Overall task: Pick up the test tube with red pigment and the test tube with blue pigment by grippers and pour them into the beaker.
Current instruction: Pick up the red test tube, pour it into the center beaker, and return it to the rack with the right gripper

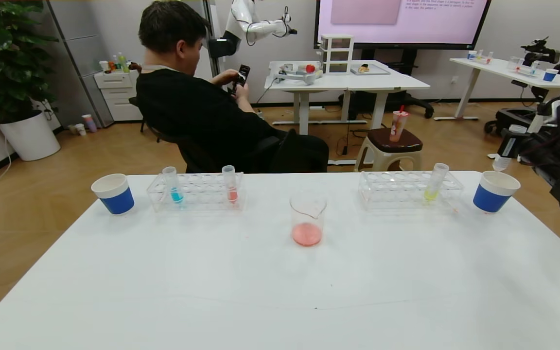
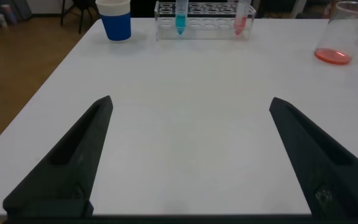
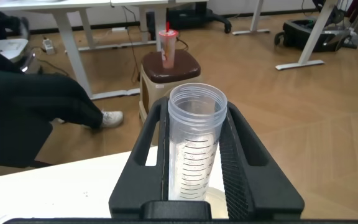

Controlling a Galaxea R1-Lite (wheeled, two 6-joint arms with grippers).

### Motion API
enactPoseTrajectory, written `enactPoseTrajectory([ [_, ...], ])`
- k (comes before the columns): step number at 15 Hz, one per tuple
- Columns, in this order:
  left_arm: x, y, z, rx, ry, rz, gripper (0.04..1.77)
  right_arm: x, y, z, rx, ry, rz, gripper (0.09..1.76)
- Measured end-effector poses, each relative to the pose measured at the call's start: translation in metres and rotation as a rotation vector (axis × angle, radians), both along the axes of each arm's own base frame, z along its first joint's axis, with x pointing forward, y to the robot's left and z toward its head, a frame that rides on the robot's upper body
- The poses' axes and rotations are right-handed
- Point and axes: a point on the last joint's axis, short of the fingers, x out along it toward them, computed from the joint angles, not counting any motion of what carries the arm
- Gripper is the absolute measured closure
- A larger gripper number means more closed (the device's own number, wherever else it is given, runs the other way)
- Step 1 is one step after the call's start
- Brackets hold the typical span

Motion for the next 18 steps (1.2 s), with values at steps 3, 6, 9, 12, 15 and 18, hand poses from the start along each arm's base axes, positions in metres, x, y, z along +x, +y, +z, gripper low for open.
enactPoseTrajectory([
  [3, 0.000, 0.000, 0.000, 0.000, 0.000, 0.000, 0.05, 0.005, -0.005, -0.017, -0.009, 0.030, -0.010, 1.36],
  [6, 0.000, 0.000, 0.000, 0.000, 0.000, 0.000, 0.05, 0.007, -0.007, -0.026, -0.004, 0.049, -0.013, 1.36],
  [9, 0.000, 0.000, 0.000, 0.000, 0.000, 0.000, 0.05, 0.006, -0.011, -0.034, -0.003, 0.050, -0.023, 1.36],
  [12, 0.000, 0.000, 0.000, 0.000, 0.000, 0.000, 0.05, 0.002, -0.015, -0.047, 0.002, 0.064, -0.032, 1.36],
  [15, 0.000, 0.000, 0.000, 0.000, 0.000, 0.000, 0.05, 0.000, -0.018, -0.058, 0.018, 0.094, -0.037, 1.36],
  [18, 0.000, 0.000, 0.000, 0.000, 0.000, 0.000, 0.05, -0.001, -0.023, -0.062, 0.011, 0.080, -0.049, 1.35],
])
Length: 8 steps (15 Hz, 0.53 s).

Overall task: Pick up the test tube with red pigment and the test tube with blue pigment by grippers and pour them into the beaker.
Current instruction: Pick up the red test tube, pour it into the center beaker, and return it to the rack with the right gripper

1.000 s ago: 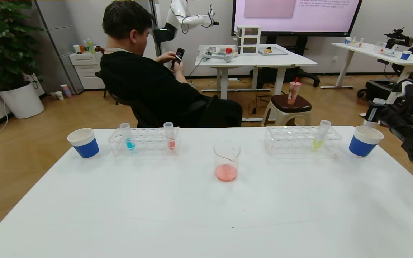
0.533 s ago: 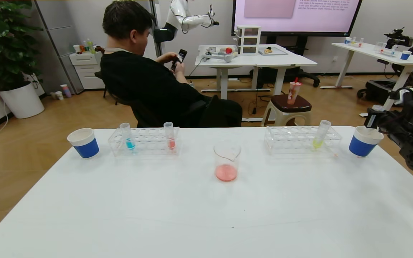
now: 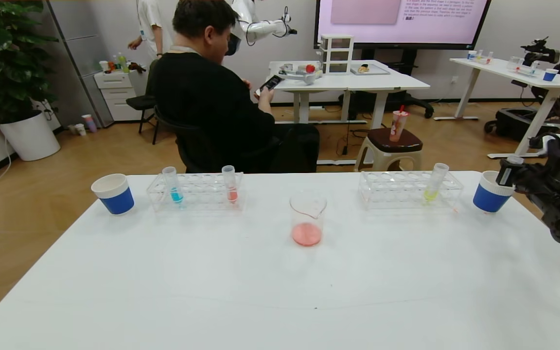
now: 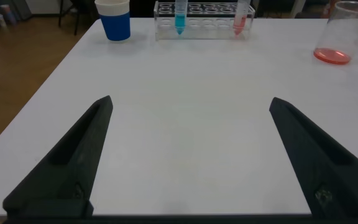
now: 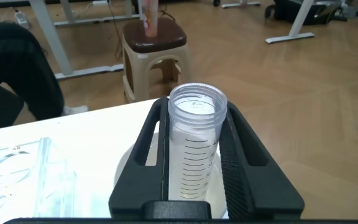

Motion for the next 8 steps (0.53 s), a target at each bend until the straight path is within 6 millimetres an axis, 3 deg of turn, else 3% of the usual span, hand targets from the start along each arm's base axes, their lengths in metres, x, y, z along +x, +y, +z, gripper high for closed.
enactPoseTrajectory([
  [1, 0.0000, 0.0000, 0.0000, 0.000, 0.000, 0.000, 0.05, 0.0000, -0.0012, -0.0015, -0.003, -0.006, -0.001, 1.23],
  [4, 0.0000, 0.0000, 0.0000, 0.000, 0.000, 0.000, 0.05, 0.0005, -0.0028, -0.0077, 0.001, 0.005, -0.005, 0.26],
  [5, 0.0000, 0.0000, 0.0000, 0.000, 0.000, 0.000, 0.05, 0.0005, -0.0030, -0.0083, 0.001, 0.007, -0.005, 0.11],
  [8, 0.0000, 0.0000, 0.0000, 0.000, 0.000, 0.000, 0.05, 0.0012, 0.0003, -0.0042, -0.002, -0.002, 0.004, 0.11],
])
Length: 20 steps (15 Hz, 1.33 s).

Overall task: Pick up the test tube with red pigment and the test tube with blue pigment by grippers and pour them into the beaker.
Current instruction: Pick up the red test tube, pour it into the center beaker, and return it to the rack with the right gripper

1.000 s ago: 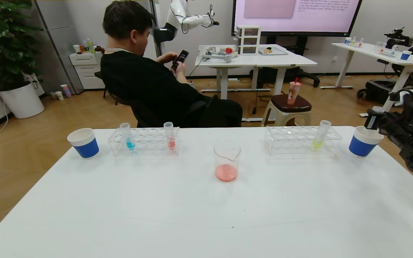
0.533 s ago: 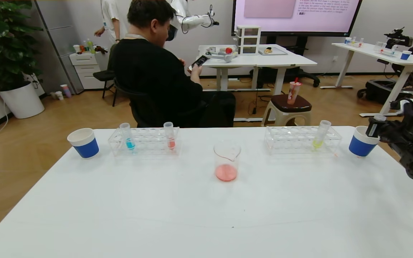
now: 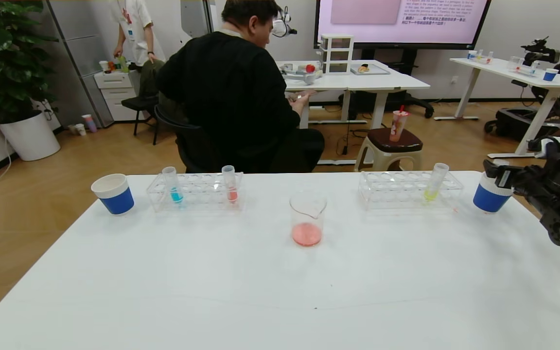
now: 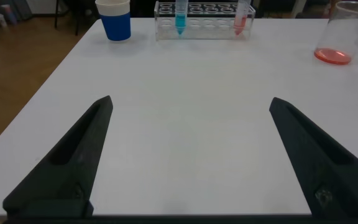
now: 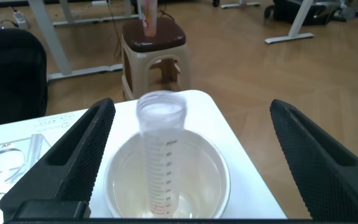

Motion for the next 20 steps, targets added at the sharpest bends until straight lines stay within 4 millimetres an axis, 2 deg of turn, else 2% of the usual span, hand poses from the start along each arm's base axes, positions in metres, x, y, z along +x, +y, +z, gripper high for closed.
enactPoseTrajectory([
  [2, 0.000, 0.000, 0.000, 0.000, 0.000, 0.000, 0.05, 0.001, 0.009, 0.014, -0.009, -0.030, 0.023, 0.11],
  [5, 0.000, 0.000, 0.000, 0.000, 0.000, 0.000, 0.05, 0.001, 0.042, 0.043, -0.025, -0.086, 0.098, 0.11],
  [8, 0.000, 0.000, 0.000, 0.000, 0.000, 0.000, 0.05, -0.007, 0.089, 0.075, -0.029, -0.140, 0.199, 0.11],
  [10, 0.000, 0.000, 0.000, 0.000, 0.000, 0.000, 0.05, -0.024, 0.122, 0.093, -0.027, -0.169, 0.279, 0.11],
  [12, 0.000, 0.000, 0.000, 0.000, 0.000, 0.000, 0.05, -0.048, 0.147, 0.108, -0.025, -0.189, 0.343, 0.11],
  [14, 0.000, 0.000, 0.000, 0.000, 0.000, 0.000, 0.05, -0.074, 0.161, 0.123, -0.025, -0.214, 0.384, 0.11],
  [18, 0.000, 0.000, 0.000, 0.000, 0.000, 0.000, 0.05, -0.141, 0.165, 0.162, -0.033, -0.280, 0.411, 0.11],
  [20, 0.000, 0.000, 0.000, 0.000, 0.000, 0.000, 0.05, -0.183, 0.163, 0.183, -0.037, -0.296, 0.413, 0.11],
])
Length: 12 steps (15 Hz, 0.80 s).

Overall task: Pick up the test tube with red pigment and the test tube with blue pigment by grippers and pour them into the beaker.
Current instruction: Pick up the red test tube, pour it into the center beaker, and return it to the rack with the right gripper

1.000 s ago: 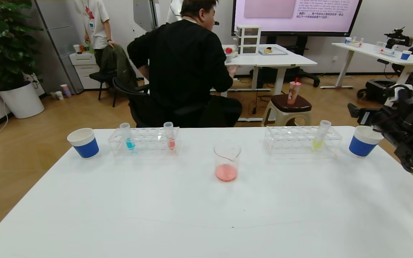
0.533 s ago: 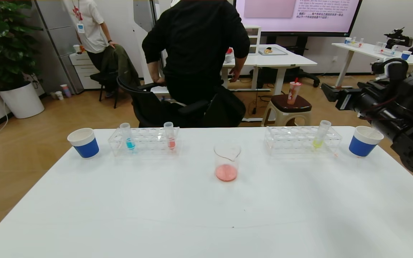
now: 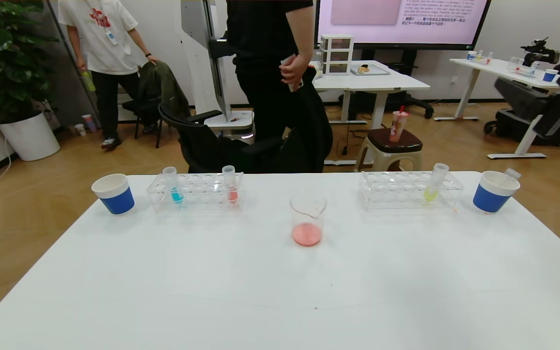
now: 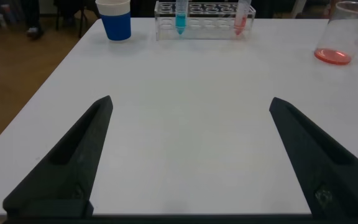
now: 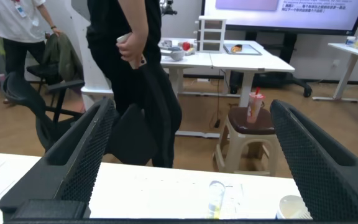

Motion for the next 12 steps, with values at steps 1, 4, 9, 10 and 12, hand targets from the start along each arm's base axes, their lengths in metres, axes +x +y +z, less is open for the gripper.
enactPoseTrajectory([
  [1, 0.000, 0.000, 0.000, 0.000, 0.000, 0.000, 0.05, -0.023, -0.002, 0.010, -0.004, -0.005, -0.001, 0.11],
  [4, 0.000, 0.000, 0.000, 0.000, 0.000, 0.000, 0.05, -0.099, -0.007, 0.029, -0.033, -0.018, -0.010, 0.11],
  [9, 0.000, 0.000, 0.000, 0.000, 0.000, 0.000, 0.05, -0.214, -0.016, 0.016, -0.078, -0.002, -0.066, 0.11],
  [10, 0.000, 0.000, 0.000, 0.000, 0.000, 0.000, 0.05, -0.232, -0.017, 0.008, -0.081, 0.016, -0.083, 0.11],
  [12, 0.000, 0.000, 0.000, 0.000, 0.000, 0.000, 0.05, -0.266, -0.017, -0.010, -0.085, 0.022, -0.111, 0.11],
])
